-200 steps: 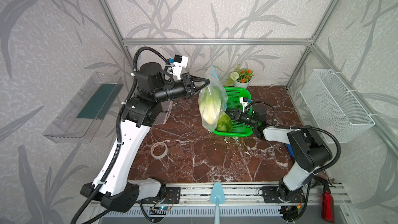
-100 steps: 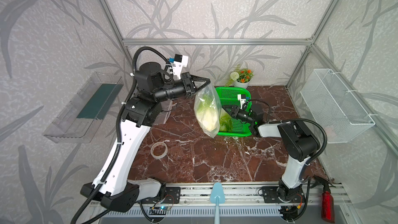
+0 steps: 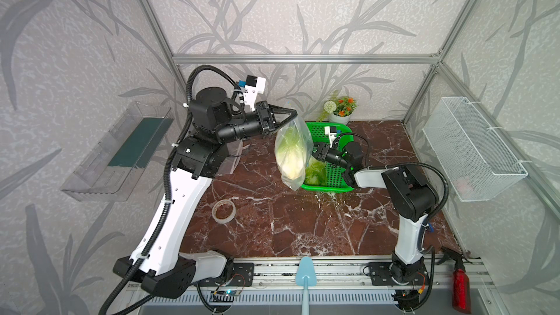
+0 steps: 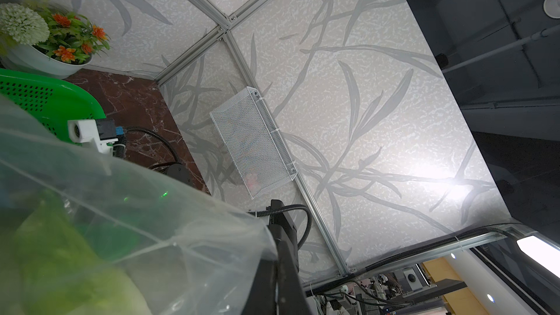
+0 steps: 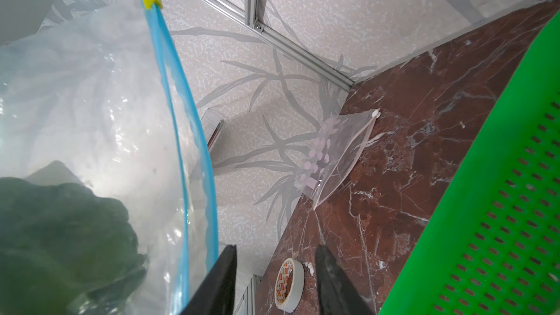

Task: Open the zip-top bag and take out the chinese cabbages
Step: Adjust the zipper food storage bag at the center of the board.

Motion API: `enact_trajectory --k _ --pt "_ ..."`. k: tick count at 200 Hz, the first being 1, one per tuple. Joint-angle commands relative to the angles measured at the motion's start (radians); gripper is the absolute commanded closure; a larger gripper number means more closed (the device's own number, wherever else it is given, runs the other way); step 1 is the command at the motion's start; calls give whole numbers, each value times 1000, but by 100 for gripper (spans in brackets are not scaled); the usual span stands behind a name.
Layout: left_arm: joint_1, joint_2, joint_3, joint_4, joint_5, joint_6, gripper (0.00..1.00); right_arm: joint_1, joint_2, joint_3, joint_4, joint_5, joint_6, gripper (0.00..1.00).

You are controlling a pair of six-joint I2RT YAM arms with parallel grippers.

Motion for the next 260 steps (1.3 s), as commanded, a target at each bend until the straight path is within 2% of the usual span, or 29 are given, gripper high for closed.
enact_trajectory --k 1,93,151,223,260 --pt "-3 -23 31 34 16 6 100 2 -15 -6 72 -13 11 58" --pt "-2 -28 30 25 14 16 100 11 -1 -4 201 -42 117 60" --pt "-2 -27 30 6 11 32 100 27 -53 -36 201 -79 108 51" --pt "0 -34 28 -38 -1 66 100 38 -155 -103 201 -79 69 52" --pt "1 -36 30 -38 5 67 100 30 -214 -159 201 -76 50 48"
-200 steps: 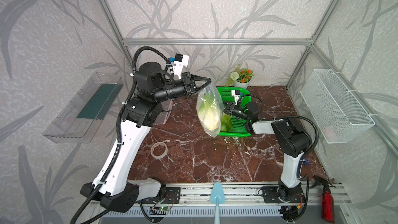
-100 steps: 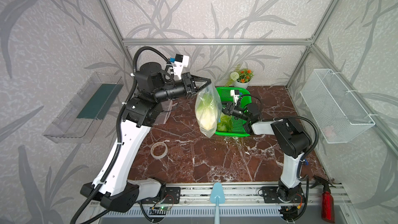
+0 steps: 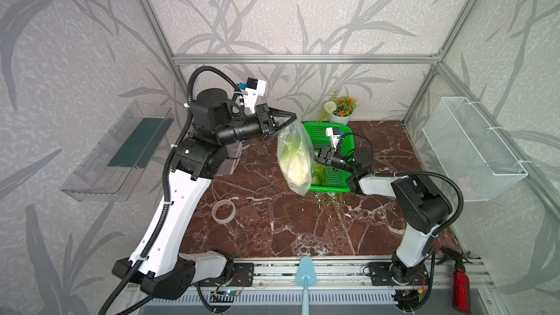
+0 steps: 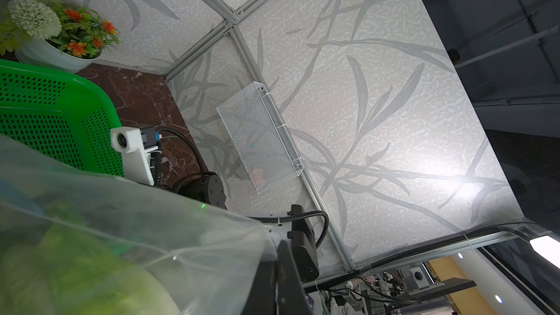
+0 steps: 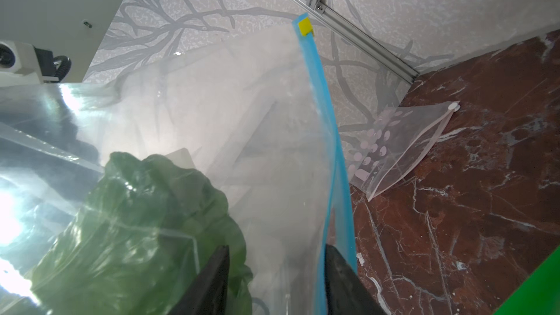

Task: Open the zip-top bag and take out the chinese cabbages
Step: Adjust the zipper food storage bag at the center of the board.

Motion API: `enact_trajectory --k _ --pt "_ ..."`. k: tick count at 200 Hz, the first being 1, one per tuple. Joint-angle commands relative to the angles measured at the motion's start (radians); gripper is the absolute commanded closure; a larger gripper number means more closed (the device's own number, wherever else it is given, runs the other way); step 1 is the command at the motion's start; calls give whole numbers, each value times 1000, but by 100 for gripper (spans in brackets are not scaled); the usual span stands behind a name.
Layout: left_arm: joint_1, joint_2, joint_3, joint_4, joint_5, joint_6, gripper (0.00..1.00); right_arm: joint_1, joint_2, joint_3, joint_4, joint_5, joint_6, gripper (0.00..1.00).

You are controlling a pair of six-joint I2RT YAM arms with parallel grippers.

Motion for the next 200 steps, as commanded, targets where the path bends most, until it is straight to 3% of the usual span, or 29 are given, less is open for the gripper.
enact_trajectory --k 1,139,167,200 --pt "0 -28 30 14 8 18 100 -3 -50 -26 43 -10 -31 48" --pt "0 -38 39 43 12 -3 100 67 87 77 44 -96 8 51" --pt "0 -37 47 37 11 3 100 72 99 81 43 -98 10 66" --pt "1 -42 56 -19 -5 39 100 72 74 64 43 -87 4 92"
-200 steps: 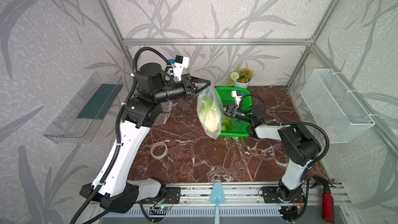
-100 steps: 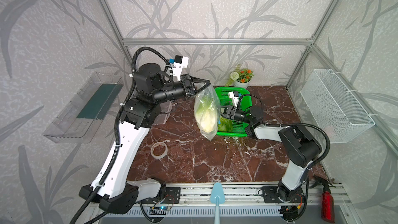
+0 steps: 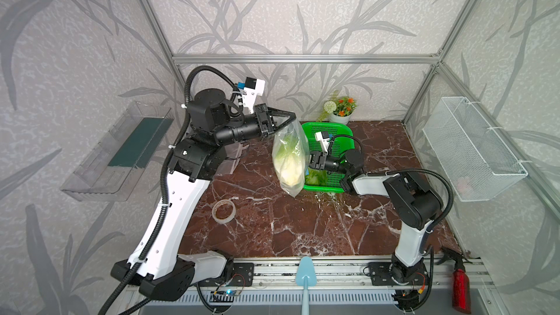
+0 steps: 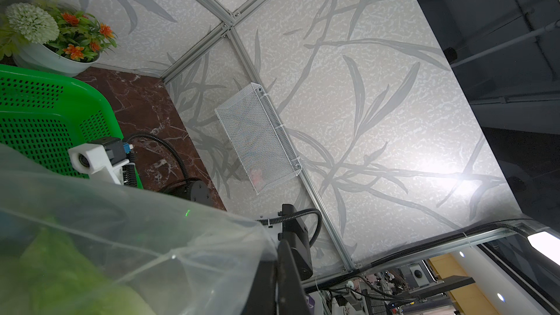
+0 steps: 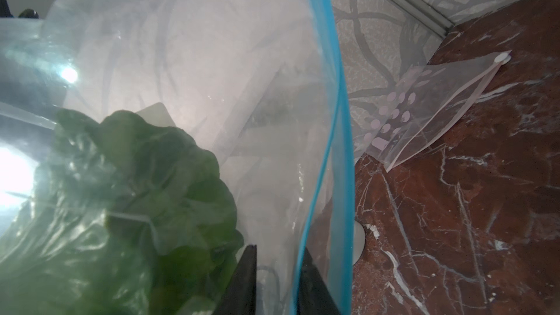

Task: Open the zip-top bag and take out the chinese cabbages
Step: Adjust the zipper food storage bag at the center of the board.

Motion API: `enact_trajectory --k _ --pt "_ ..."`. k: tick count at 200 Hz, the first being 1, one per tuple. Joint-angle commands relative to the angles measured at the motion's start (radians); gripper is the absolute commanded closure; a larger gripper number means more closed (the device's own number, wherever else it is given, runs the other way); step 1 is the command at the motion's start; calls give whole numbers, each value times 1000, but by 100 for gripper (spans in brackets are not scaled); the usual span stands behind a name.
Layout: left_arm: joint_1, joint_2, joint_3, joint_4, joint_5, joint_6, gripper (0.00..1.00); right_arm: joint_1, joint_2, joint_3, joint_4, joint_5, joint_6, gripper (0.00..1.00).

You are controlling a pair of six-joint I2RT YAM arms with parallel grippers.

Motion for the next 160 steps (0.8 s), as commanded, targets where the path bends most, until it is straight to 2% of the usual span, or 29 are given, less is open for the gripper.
enact_trajectory --k 1,11,33,55,66,75,103,113,129,160 --pt "1 -33 47 -19 -5 40 100 5 -13 7 42 -4 -9 92" --pt "2 -39 47 -49 -14 60 100 -4 -32 -10 42 1 -10 99" --pt "21 -59 42 -166 -55 138 100 -41 -104 -79 42 15 -8 100" --pt "75 -96 -23 -229 -78 186 100 -77 -206 -147 -1 19 -21 100" --pt "114 -117 -73 -244 -79 197 100 -76 -275 -154 -109 9 -89 100" --pt "148 -134 -115 -261 -80 215 100 -66 -340 -150 -271 16 -174 100" --pt "257 -183 -275 -307 -93 281 100 -19 -546 -52 -886 111 -562 100" --pt "285 -194 -332 -310 -109 301 100 -3 -588 -5 -1044 161 -673 100" --pt "322 -193 -413 -315 -138 334 100 8 -616 50 -1147 172 -724 100" --pt "351 -140 -539 -255 -175 367 100 56 -582 116 -1215 180 -756 100"
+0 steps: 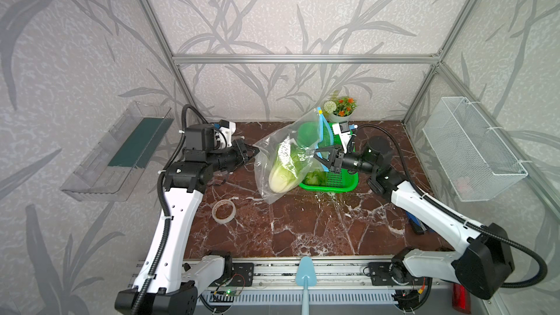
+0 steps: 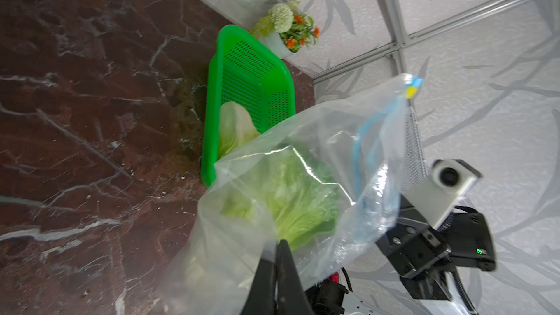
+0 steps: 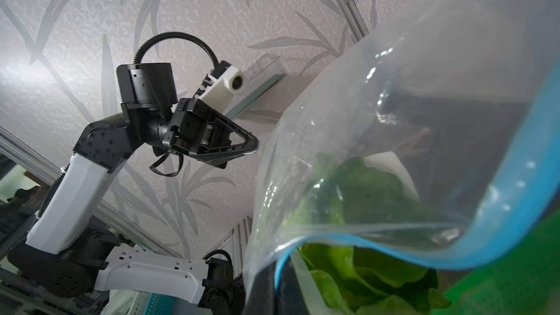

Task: Open the zip-top bag and take out the chinese cabbages
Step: Adjust the zipper food storage bag at the center of the board.

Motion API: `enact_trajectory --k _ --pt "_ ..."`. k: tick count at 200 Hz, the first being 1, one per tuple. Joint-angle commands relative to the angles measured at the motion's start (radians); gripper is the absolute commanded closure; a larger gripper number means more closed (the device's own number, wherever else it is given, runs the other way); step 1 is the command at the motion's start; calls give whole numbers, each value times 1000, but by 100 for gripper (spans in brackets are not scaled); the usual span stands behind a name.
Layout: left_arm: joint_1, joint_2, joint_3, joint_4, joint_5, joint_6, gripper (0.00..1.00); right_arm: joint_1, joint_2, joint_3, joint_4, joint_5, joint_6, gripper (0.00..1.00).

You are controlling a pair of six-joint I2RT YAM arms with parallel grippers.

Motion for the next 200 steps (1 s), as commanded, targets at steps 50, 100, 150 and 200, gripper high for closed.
enact_trajectory --k 50,100,150,200 --pt "63 229 -42 -60 -172 155 100 162 170 120 -255 76 -131 100" --pt "107 484 46 -34 -107 177 100 231 190 81 -332 178 -96 100" --pt "104 530 193 -112 -76 209 67 276 193 42 -381 247 -85 85" --pt "83 422 352 -188 -114 210 57 282 137 -14 -401 280 -89 46"
